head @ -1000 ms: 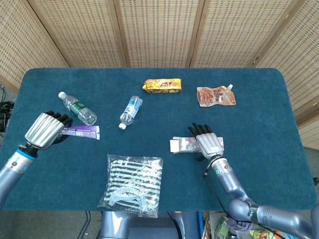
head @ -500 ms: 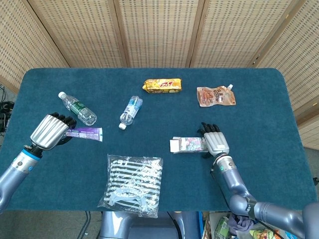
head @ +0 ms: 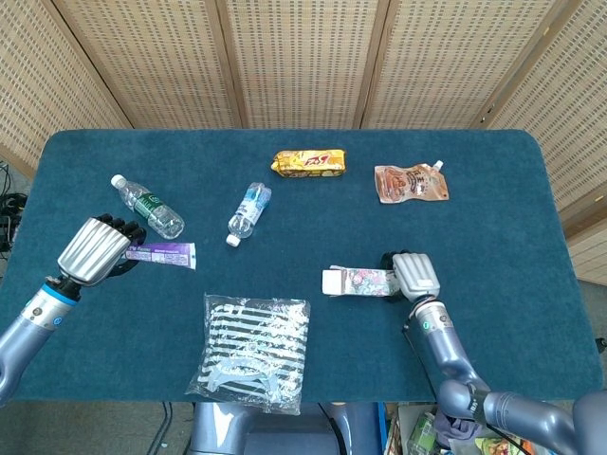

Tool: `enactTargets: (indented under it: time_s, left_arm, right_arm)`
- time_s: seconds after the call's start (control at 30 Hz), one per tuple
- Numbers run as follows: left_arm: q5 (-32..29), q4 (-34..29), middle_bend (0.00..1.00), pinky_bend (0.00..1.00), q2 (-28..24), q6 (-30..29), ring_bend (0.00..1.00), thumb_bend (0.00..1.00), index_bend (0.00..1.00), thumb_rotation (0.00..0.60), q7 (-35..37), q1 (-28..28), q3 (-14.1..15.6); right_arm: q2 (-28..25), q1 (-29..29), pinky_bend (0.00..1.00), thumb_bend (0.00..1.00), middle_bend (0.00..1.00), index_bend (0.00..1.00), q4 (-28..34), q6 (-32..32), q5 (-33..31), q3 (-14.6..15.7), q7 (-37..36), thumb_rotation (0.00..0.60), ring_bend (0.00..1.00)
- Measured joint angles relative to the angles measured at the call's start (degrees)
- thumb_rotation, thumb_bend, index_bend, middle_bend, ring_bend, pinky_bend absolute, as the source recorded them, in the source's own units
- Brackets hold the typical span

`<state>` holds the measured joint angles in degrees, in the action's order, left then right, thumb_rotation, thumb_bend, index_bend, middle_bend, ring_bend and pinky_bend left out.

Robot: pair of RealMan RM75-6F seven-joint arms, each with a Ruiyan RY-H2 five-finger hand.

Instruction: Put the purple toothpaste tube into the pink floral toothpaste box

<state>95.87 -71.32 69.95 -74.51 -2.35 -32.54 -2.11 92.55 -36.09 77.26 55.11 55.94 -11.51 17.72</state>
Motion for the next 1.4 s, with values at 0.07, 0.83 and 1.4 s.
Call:
enactTargets:
  time_s: [0.07, 0.83, 1.4]
  left_arm:
    - [0.1, -0.6, 0.71, 0.63, -0.3, -0.1, 0.62, 0.31, 0.85, 0.6, 0.1, -0.1, -0.1]
    - [-10.9, -37.0, 0.71, 0.63, -23.5, 22.7, 0.62, 0.33, 0.85, 0.6, -18.6, -9.3, -2.7]
    - [-35.2, -48.6, 0.71, 0.63, -24.9, 29.5, 0.62, 0.34, 0.85, 0.6, -45.2, -18.0, -3.8]
  right_arm:
    - [-0.5, 0.4, 0.45, 0.09, 0.47, 0.57, 1.5, 0.3, 0.7, -0.1, -1.3, 0.6, 0.38]
    - [-3.6, 1.7, 0.45, 0.09, 0.47, 0.57, 22.2, 8.6, 3.1, -0.7, 2.2, 0.6, 0.38]
    - [-1.2, 0.6, 0.45, 0.09, 0.46, 0.57, 20.9, 8.8, 3.6, -0.5, 4.1, 0.6, 0.38]
